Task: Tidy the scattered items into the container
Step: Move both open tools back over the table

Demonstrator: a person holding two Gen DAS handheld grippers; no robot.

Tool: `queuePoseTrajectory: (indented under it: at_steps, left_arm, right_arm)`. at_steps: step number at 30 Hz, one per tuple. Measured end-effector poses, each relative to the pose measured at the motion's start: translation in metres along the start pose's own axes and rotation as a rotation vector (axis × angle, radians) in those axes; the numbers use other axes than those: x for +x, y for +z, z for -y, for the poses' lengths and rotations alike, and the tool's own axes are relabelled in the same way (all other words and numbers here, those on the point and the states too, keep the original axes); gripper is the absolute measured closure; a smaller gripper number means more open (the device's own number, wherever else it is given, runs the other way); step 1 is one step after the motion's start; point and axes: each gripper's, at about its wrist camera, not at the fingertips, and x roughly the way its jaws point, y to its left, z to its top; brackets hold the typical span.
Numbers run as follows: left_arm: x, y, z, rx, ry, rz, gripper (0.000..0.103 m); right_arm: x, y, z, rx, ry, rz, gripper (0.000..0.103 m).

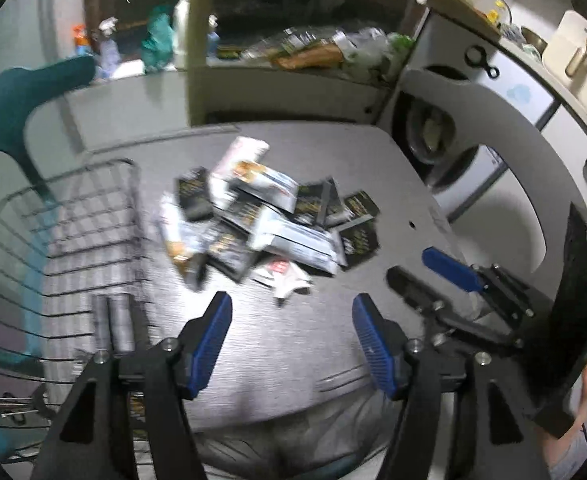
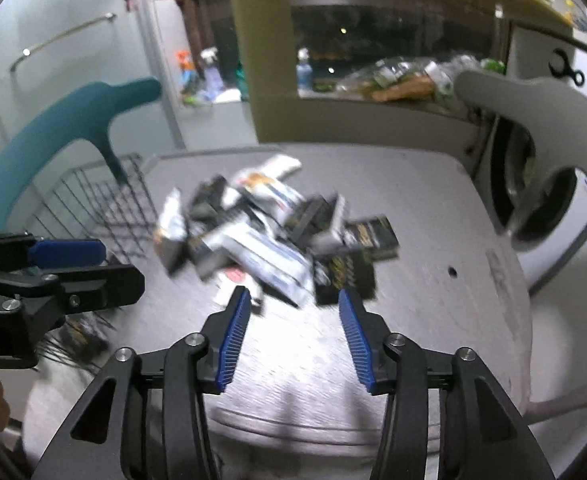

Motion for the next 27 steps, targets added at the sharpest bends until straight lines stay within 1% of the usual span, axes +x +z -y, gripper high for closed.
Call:
queuePoseTrajectory:
  at_steps: [2, 3, 7, 9, 12, 15, 20, 24, 25, 26, 27]
  left_arm:
    - [0.019, -0.002, 0.006, 0.0, -0.002, -0.03, 0.035]
    - [0.032, -0.004, 0.007, -0.007, -0.002, -0.055, 0.035]
    - [0.069, -0.008, 0.001, -0.064, -0.009, -0.112, 0.035]
    - [0.084, -0.008, -0.001, -0.078, 0.004, -0.133, 0.035]
    - [0.106, -0.007, -0.006, -0.101, 0.021, -0.158, 0.035]
    - [0.126, -0.004, -0.009, -0.117, 0.03, -0.186, 0.035]
    - [0.14, 0.001, -0.013, -0.134, 0.038, -0.195, 0.035]
    - [0.146, 0.006, -0.015, -0.145, 0.034, -0.199, 0.035]
    - [0.147, 0.006, -0.015, -0.145, 0.036, -0.2, 0.035]
    - [0.149, 0.007, -0.015, -0.144, 0.04, -0.203, 0.035]
    - [0.149, 0.008, -0.017, -0.146, 0.042, -0.205, 0.035]
  right_arm:
    - [0.015, -0.008, 0.009, 0.005, -0.026, -0.025, 0.05]
    - [0.024, -0.011, 0.013, 0.012, -0.02, -0.042, 0.05]
    - [0.051, -0.021, 0.023, 0.013, -0.017, -0.073, 0.05]
    - [0.061, -0.023, 0.029, 0.024, -0.016, -0.082, 0.05]
    - [0.075, -0.02, 0.042, 0.064, -0.019, -0.082, 0.05]
    - [0.085, -0.015, 0.047, 0.074, -0.002, -0.063, 0.05]
    - [0.094, -0.005, 0.047, 0.061, 0.014, -0.035, 0.05]
    - [0.105, 0.002, 0.044, 0.048, 0.018, -0.036, 0.048]
    - [0.107, 0.003, 0.043, 0.048, 0.021, -0.038, 0.046]
    - [0.108, 0.004, 0.043, 0.047, 0.027, -0.036, 0.04]
    - [0.11, 0.006, 0.041, 0.041, 0.03, -0.036, 0.04]
